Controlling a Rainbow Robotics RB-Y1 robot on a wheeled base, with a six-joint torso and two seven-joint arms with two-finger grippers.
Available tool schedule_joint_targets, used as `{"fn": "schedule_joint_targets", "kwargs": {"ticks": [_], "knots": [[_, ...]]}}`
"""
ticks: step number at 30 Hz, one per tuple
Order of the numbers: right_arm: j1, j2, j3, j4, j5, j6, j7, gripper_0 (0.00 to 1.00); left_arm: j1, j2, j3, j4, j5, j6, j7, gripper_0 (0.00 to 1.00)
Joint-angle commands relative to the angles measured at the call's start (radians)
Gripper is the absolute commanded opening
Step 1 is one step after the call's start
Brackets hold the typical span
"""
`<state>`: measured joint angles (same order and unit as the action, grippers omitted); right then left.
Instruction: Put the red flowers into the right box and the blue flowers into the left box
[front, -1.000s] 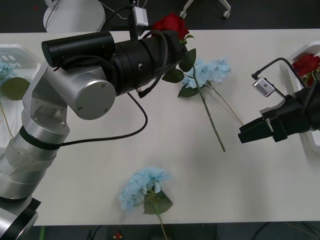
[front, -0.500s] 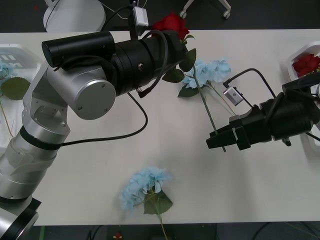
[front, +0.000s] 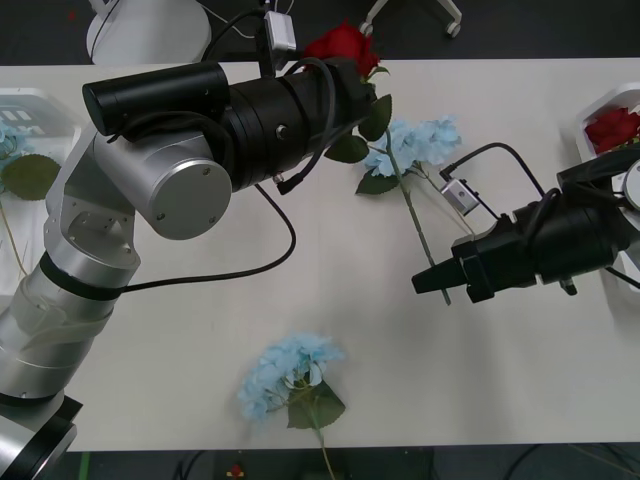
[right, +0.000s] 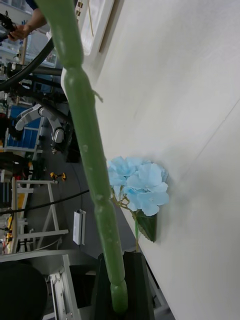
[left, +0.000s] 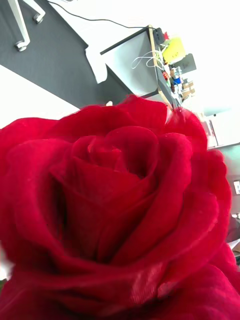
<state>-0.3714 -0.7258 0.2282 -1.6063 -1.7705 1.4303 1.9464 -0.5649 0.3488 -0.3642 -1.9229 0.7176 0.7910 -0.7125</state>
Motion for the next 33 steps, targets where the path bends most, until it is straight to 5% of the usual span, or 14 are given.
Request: {"fn": "schedule_joint_targets", "kwargs": {"ticks": [1,11,19,33], "knots": [[-0.027,0.022,0.005,-0.034,0.003,-0.004,-0.046,0.0,0.005,-0.011,-0.01,-0.022,-0.012,-0.018,0.045,0.95],[-0.078,-0.007,-0.033,0.039,0.005,0.007,-0.078,0.0,0.048,0.093,-0.007,-0.085,0.025,-0.018,0.048,1.0],[-0.167,-0.073,-0.133,0.21,0.075,0.012,-0.129,0.0,0.22,0.239,0.093,-0.231,0.068,-0.013,0.064,1.0],[-0.208,-0.284,-0.441,0.353,0.694,0.012,-0.069,0.0,0.298,0.257,0.467,-0.409,0.276,0.646,0.053,1.0]]}}
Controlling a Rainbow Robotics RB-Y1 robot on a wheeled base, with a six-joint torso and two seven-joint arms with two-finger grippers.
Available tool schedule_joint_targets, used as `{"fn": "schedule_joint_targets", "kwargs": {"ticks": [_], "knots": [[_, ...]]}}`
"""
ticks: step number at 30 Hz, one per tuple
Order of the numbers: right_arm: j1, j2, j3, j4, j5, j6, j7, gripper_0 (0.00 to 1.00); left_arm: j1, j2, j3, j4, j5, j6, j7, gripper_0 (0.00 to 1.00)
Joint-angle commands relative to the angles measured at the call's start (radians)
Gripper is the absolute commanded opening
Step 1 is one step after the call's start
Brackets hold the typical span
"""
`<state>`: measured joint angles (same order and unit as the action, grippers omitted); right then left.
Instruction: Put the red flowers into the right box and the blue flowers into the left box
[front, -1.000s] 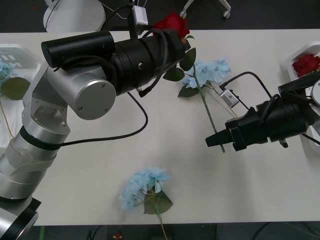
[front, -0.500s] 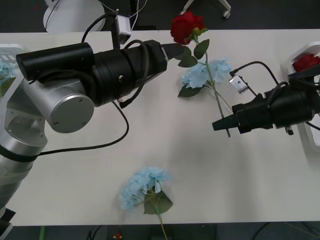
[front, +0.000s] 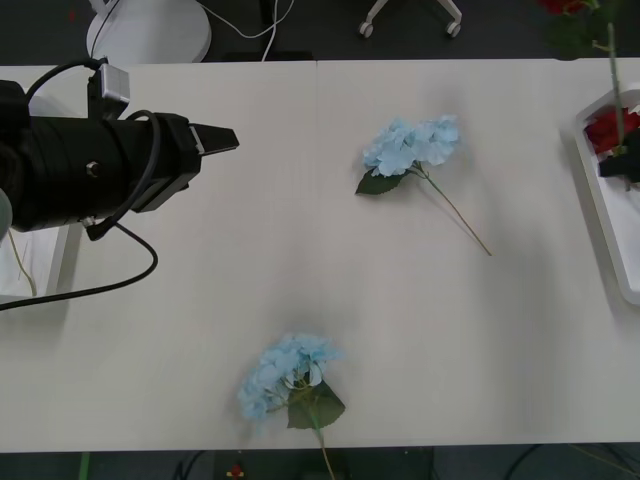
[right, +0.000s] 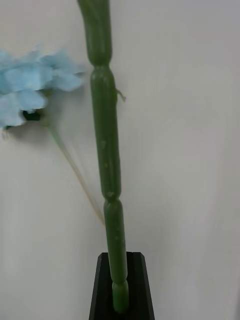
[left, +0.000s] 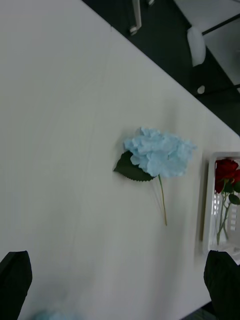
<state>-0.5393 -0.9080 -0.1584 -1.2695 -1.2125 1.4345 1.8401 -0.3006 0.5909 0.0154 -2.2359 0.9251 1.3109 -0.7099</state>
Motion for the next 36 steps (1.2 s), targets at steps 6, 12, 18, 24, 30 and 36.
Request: {"fn": "schedule_joint_targets", "kwargs": {"ticks": [6,12,18,24,30,36], "knots": [[-0.039,-0.117,-0.05,0.091,0.429,-0.051,0.064,0.0,0.15,0.015,0.118,-0.214,0.087,0.225,0.063,1.0],[-0.041,-0.111,0.003,0.197,0.669,-0.124,0.076,0.0,0.293,0.007,0.089,-0.324,0.066,0.228,0.053,1.0],[-0.041,-0.061,0.036,0.274,0.872,-0.189,0.067,0.0,0.402,0.007,-0.054,-0.382,-0.088,0.196,-0.011,1.0],[-0.039,0.011,0.039,0.321,0.989,-0.22,0.06,0.0,0.492,0.009,-0.206,-0.382,-0.252,0.094,-0.129,1.0],[-0.041,0.064,0.056,0.391,1.068,-0.284,0.057,0.0,0.546,0.013,-0.334,-0.382,-0.385,0.031,-0.267,1.0],[-0.042,0.064,0.112,0.395,1.067,-0.307,0.067,0.09,0.614,0.047,-0.42,-0.382,-0.486,-0.041,-0.296,1.0]]}}
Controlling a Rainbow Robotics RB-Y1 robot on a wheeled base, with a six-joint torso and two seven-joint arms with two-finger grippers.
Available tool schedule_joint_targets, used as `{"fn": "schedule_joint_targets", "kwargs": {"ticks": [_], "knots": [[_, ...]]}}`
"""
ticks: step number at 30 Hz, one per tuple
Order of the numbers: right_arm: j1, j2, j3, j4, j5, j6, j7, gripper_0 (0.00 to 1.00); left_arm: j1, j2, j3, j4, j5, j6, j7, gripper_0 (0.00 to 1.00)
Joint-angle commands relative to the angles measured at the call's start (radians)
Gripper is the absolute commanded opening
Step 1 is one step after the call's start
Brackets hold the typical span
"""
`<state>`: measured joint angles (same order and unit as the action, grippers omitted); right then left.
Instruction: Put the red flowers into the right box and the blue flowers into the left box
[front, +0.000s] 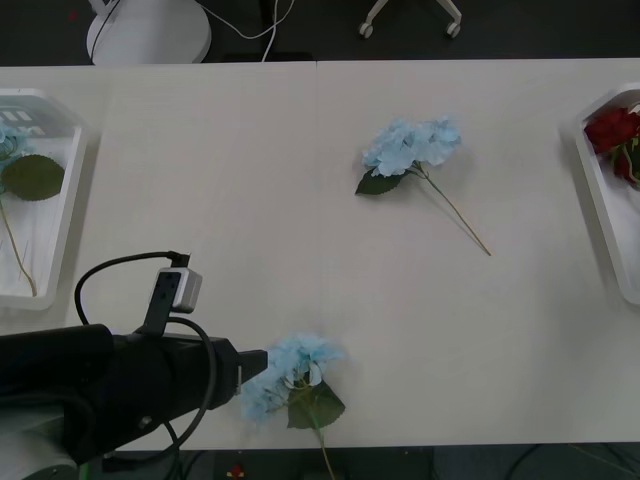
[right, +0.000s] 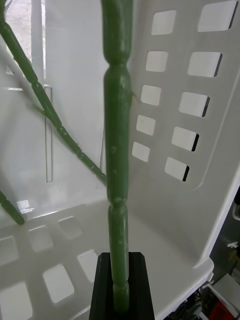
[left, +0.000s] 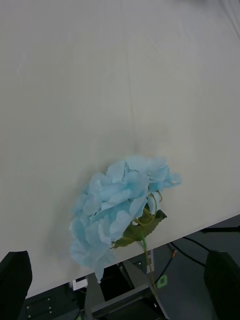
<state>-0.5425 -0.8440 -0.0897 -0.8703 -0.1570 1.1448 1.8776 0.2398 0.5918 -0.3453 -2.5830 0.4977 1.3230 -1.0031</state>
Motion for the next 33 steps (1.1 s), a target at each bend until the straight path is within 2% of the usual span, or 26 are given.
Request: {"fn": "schedule_joint_targets", "kwargs": {"ticks": [1,2,4,5,6,15,18,21,24,29,33], "knots": [[-0.042,0.0,0.039,-0.006,0.008,-0.017,0.031,0.28,0.087,0.052,-0.077,-0.035,-0.076,-0.067,-0.005,1.0],[-0.043,0.0,0.036,-0.004,0.005,-0.017,0.031,0.37,0.095,0.057,-0.084,-0.035,-0.087,-0.073,-0.005,1.0],[-0.048,-0.001,0.021,-0.004,-0.009,-0.008,0.041,0.6,0.124,0.074,-0.11,-0.035,-0.12,-0.099,-0.006,1.0],[-0.048,-0.001,0.021,-0.004,-0.009,-0.008,0.041,0.6,0.124,0.074,-0.11,-0.035,-0.12,-0.099,-0.006,1.0],[-0.054,-0.003,0.018,-0.004,-0.01,-0.007,0.051,0.7,0.145,0.088,-0.13,-0.035,-0.145,-0.116,-0.005,1.0],[-0.146,-0.053,-0.039,-0.004,-0.095,0.095,0.16,0.84,0.205,0.099,-0.215,0.015,-0.248,-0.202,0.012,1.0],[-0.209,-0.078,-0.061,-0.027,-0.208,0.234,0.244,0.88,0.22,0.097,-0.267,0.113,-0.308,-0.352,0.02,1.0],[-0.224,-0.078,-0.021,-0.104,-0.276,0.334,0.249,0.89,0.219,0.089,-0.297,0.187,-0.349,-0.439,0.024,1.0],[-0.223,-0.078,0.067,-0.233,-0.38,0.428,0.25,0.9,0.214,0.076,-0.324,0.253,-0.384,-0.501,0.032,1.0],[-0.223,-0.078,0.165,-0.348,-0.579,0.458,0.239,0.9,0.219,0.074,-0.342,0.274,-0.398,-0.518,0.044,1.0],[-0.223,-0.059,0.202,-0.369,-0.76,0.441,0.219,0.9,0.23,0.079,-0.36,0.274,-0.409,-0.519,0.063,1.0]]}}
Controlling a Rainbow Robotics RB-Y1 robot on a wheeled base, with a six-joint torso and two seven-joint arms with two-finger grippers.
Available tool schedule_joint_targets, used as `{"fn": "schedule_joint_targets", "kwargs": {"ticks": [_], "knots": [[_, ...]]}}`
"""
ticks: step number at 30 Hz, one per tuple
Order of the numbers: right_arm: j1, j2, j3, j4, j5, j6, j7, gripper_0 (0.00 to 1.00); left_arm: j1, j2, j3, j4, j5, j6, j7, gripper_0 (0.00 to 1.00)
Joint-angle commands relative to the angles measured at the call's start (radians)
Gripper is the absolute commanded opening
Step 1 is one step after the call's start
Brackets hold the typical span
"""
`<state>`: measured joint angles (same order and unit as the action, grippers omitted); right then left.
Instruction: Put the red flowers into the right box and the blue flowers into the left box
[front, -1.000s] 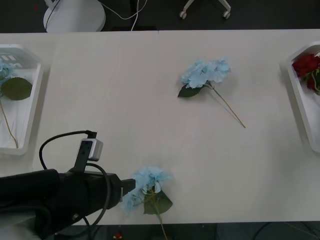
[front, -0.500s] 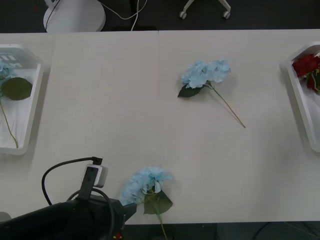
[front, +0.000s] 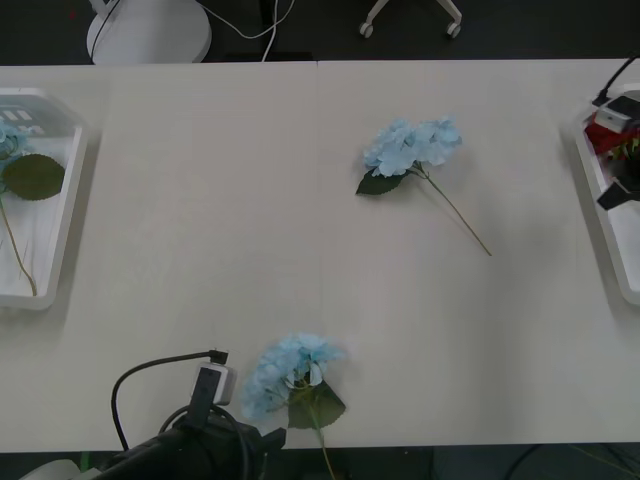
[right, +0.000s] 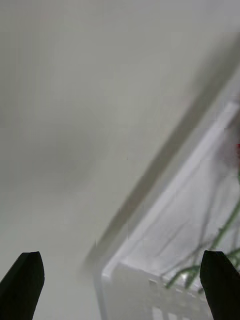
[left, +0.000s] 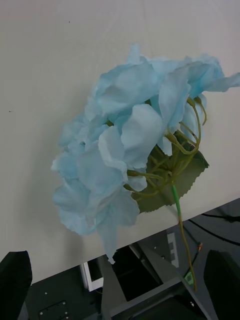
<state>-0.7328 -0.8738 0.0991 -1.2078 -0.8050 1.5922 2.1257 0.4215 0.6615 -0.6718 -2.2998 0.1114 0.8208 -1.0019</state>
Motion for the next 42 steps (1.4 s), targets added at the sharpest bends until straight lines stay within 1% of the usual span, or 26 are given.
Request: {"fn": "schedule_joint_targets", "kwargs": {"ticks": [1,3,6,11,14,20,25,28,33,37,42], "knots": [[-0.034,-0.024,0.013,-0.032,-0.129,-0.006,-0.039,0.9,0.049,0.01,-0.035,-0.006,-0.024,-0.017,0.066,1.0],[-0.033,0.001,0.014,-0.032,-0.209,-0.006,-0.076,0.94,0.056,0.012,-0.045,-0.001,-0.032,-0.017,0.08,1.0],[-0.036,0.03,0.022,-0.033,-0.284,-0.021,-0.122,0.96,0.057,0.01,-0.058,0.013,-0.039,-0.026,0.092,1.0],[-0.054,0.078,0.083,-0.032,-0.352,-0.146,-0.171,0.97,0.037,-0.003,-0.097,0.06,-0.052,-0.069,0.111,1.0],[-0.056,0.102,0.105,-0.022,-0.339,-0.213,-0.181,0.97,0.022,-0.016,-0.115,0.077,-0.055,-0.072,0.12,1.0],[-0.062,0.182,0.122,0.03,-0.243,-0.34,-0.171,0.97,-0.029,-0.052,-0.158,0.108,-0.07,-0.072,0.189,1.0],[-0.094,0.237,0.205,0.093,-0.227,-0.448,-0.171,0.97,-0.076,-0.089,-0.192,0.137,-0.093,-0.072,0.266,1.0],[-0.106,0.271,0.234,0.137,-0.217,-0.498,-0.17,0.97,-0.102,-0.112,-0.206,0.152,-0.108,-0.072,0.308,1.0],[-0.126,0.323,0.248,0.202,-0.177,-0.528,-0.165,0.97,-0.147,-0.145,-0.244,0.197,-0.187,-0.074,0.42,1.0],[-0.131,0.349,0.255,0.211,-0.114,-0.541,-0.17,0.97,-0.179,-0.164,-0.272,0.232,-0.256,-0.072,0.519,1.0],[-0.131,0.371,0.271,0.225,-0.097,-0.575,-0.173,0.97,-0.224,-0.191,-0.296,0.273,-0.305,-0.072,0.612,1.0]]}}
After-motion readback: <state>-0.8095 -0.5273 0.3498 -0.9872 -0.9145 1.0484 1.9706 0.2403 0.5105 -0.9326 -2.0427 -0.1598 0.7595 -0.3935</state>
